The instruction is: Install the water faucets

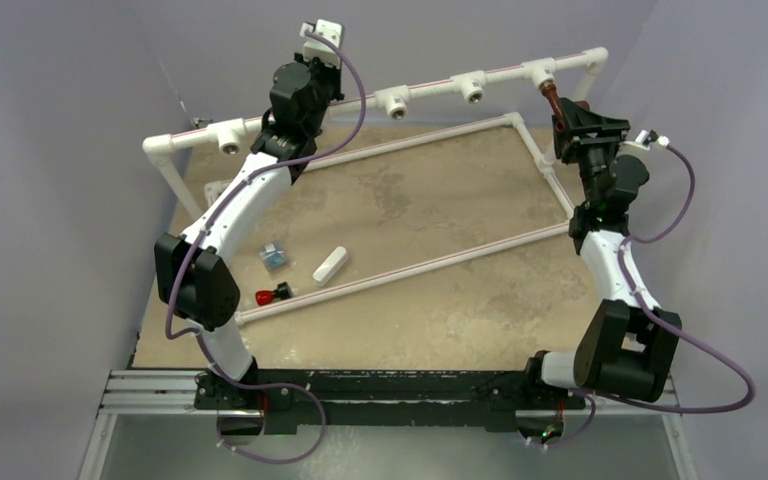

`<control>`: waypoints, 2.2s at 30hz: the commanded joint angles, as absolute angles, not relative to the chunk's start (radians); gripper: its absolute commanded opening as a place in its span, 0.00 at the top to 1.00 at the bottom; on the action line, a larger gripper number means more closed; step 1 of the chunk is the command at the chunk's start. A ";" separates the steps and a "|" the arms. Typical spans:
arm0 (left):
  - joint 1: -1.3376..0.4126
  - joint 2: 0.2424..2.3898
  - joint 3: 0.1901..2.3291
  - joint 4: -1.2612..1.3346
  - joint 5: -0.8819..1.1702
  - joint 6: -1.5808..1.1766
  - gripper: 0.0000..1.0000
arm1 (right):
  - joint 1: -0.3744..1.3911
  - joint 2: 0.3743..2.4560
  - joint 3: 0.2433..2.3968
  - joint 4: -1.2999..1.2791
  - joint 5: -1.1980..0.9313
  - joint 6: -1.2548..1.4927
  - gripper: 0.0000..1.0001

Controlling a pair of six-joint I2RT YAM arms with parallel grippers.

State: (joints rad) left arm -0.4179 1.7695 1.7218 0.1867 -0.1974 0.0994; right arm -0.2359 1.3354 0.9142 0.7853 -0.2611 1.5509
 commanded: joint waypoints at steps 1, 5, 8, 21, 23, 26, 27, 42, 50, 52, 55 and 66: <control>-0.442 1.819 1.684 0.066 -0.184 0.121 1.00 | -0.235 1.293 0.931 0.793 -0.243 1.521 0.44; -0.442 1.821 1.685 0.065 -0.186 0.120 1.00 | -0.243 1.275 0.910 0.774 -0.265 1.476 0.39; -0.442 1.825 1.690 0.059 -0.189 0.121 1.00 | -0.255 1.261 0.901 0.749 -0.299 1.432 0.36; -0.442 1.830 1.698 0.052 -0.189 0.116 1.00 | -0.305 1.124 1.012 0.397 -0.288 0.968 0.26; -0.442 1.832 1.700 0.049 -0.190 0.115 1.00 | -0.305 1.107 1.040 0.362 -0.286 0.853 0.24; -0.442 1.839 1.704 0.044 -0.192 0.114 1.00 | -0.305 1.096 1.076 0.319 -0.314 0.675 0.24; -0.442 1.842 1.706 0.043 -0.191 0.113 1.00 | -0.304 1.093 1.084 0.305 -0.315 0.625 0.24; -0.442 1.847 1.706 0.044 -0.185 0.111 1.00 | -0.124 1.079 1.084 0.328 -0.236 -0.330 0.25; -0.440 1.829 1.698 0.050 -0.174 0.104 1.00 | -0.050 0.981 0.931 0.494 -0.166 -0.680 0.22; -0.440 1.831 1.699 0.049 -0.176 0.104 1.00 | -0.027 0.976 0.897 0.545 -0.097 -0.771 0.22; -0.440 1.830 1.699 0.048 -0.174 0.102 1.00 | -0.018 0.972 0.852 0.628 -0.058 -0.882 0.21; -0.440 1.824 1.699 0.046 -0.165 0.092 1.00 | -0.008 1.084 0.838 0.763 -0.003 -1.114 0.18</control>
